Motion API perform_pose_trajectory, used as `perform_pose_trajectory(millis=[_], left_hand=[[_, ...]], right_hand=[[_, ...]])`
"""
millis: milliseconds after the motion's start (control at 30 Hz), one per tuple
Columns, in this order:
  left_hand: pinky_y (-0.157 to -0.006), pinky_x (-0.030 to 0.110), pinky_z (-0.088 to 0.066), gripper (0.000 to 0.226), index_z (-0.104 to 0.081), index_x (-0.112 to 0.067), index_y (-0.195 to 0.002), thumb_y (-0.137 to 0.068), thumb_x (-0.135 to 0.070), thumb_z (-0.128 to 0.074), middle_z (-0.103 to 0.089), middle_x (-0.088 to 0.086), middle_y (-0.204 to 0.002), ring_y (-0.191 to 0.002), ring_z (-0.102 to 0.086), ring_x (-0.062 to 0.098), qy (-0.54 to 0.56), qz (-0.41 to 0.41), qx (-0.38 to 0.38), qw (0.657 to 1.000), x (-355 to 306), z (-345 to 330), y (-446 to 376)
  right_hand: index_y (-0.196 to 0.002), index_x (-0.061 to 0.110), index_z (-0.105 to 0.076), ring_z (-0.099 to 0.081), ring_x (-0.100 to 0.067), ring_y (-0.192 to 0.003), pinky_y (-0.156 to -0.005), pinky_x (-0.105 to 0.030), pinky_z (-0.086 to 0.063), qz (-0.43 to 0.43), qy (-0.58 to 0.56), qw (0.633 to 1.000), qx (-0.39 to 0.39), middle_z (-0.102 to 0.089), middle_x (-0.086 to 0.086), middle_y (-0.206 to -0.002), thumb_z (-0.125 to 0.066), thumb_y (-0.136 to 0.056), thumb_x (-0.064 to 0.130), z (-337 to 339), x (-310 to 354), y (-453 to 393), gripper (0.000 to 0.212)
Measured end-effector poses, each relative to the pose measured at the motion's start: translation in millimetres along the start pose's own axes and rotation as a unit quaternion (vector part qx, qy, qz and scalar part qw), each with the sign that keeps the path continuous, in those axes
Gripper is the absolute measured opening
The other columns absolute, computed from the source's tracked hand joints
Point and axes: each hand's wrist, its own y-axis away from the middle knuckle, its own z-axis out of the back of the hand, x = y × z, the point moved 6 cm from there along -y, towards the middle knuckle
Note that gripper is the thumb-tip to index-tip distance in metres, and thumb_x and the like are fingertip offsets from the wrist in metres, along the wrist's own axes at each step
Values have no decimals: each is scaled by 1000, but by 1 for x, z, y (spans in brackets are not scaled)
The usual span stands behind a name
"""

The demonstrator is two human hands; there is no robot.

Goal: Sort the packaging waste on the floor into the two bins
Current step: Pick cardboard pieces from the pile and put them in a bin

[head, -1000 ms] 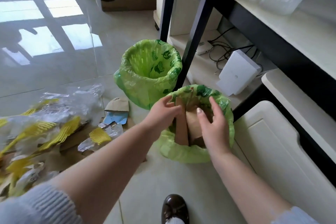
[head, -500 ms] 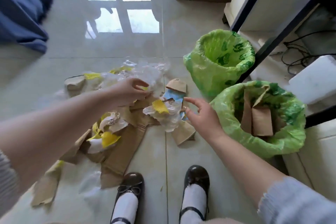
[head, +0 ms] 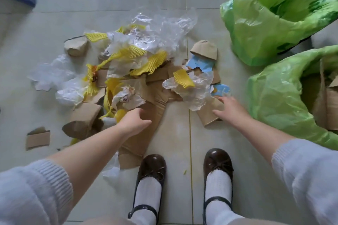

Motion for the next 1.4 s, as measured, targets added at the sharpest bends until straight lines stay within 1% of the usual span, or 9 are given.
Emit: perform_pose_trajectory(millis=[333, 500, 600, 733, 833, 933, 1033, 1200, 1400], left_hand=[[-99, 45, -44, 88, -25, -12, -139, -73, -41, -75, -17, 20, -143, -123, -41, 43, -191, -33, -87, 977, -4, -18, -36], [-91, 39, -47, 68, -40, -11, -127, -74, -34, -76, -46, 14, -130, -116, -51, 33, -87, -64, -84, 991, -6, -19, -45], [-68, 26, -47, 35, -56, -16, -101, -77, -35, -74, -61, 0, -96, -91, -60, 20, -34, -77, 31, 996, -16, -25, -46], [-69, 27, -45, 23, -63, -22, -93, -77, -36, -72, -63, -3, -91, -86, -60, 17, -191, -160, 175, 953, -44, -24, -44], [-83, 35, -49, 34, -65, -19, -100, -75, -41, -72, -58, 3, -109, -103, -55, 24, -322, -236, 80, 913, -65, -2, -58], [-88, 44, -50, 42, -61, -18, -106, -75, -43, -70, -43, 6, -133, -116, -47, 31, -379, -280, 8, 882, -79, 13, -67], [-89, 43, -49, 44, -55, -16, -111, -77, -39, -70, -27, 8, -149, -123, -44, 36, -387, -279, -14, 879, -86, 17, -71], [-93, 44, -38, 44, -55, -18, -113, -77, -39, -69, -46, 10, -127, -116, -47, 32, -406, -265, -77, 871, -89, 17, -73], [-64, 38, -42, 37, -48, -9, -106, -80, -26, -67, -49, 14, -106, -93, -53, 35, -376, -274, -72, 882, -88, 12, -75]], right_hand=[[-136, 15, -34, -40, -31, -126, -99, -43, -40, 32, 168, 985, -28, -45, -14, -128, -70, -73, 52, -23, 19, -29, 81], [-128, 17, -45, -51, -28, -117, -91, -39, -42, 37, 65, 997, -2, -57, -8, -122, -72, -75, 42, -30, 28, -26, 64], [-116, 17, -56, -58, -26, -106, -83, -34, -48, 28, -31, 997, 67, -65, -4, -111, -73, -74, 41, -36, 20, -19, 52], [-95, 14, -64, -61, -28, -96, -79, -38, -50, 33, -6, 997, 68, -68, -5, -97, -73, -73, 39, -15, 0, -19, 35], [-98, 14, -67, -55, -30, -105, -80, -33, -42, 54, 31, 998, 27, -61, -10, -105, -74, -74, 36, 8, -4, -28, 33], [-117, 18, -61, -37, -31, -129, -107, -38, -33, 56, 82, 995, 24, -42, -13, -135, -75, -71, 44, 15, -8, -48, 55], [-124, 23, -55, -21, -32, -141, -114, -43, -25, 57, 109, 991, 58, -22, -15, -151, -75, -69, 49, 11, -7, -64, 64], [-121, 20, -55, -36, -33, -126, -105, -39, -31, 60, 127, 989, 36, -39, -13, -132, -73, -71, 43, 14, 0, -68, 57], [-121, 15, -50, -43, -34, -118, -96, -37, -38, 48, 113, 991, 49, -43, -13, -123, -72, -74, 39, 3, 1, -67, 57]])
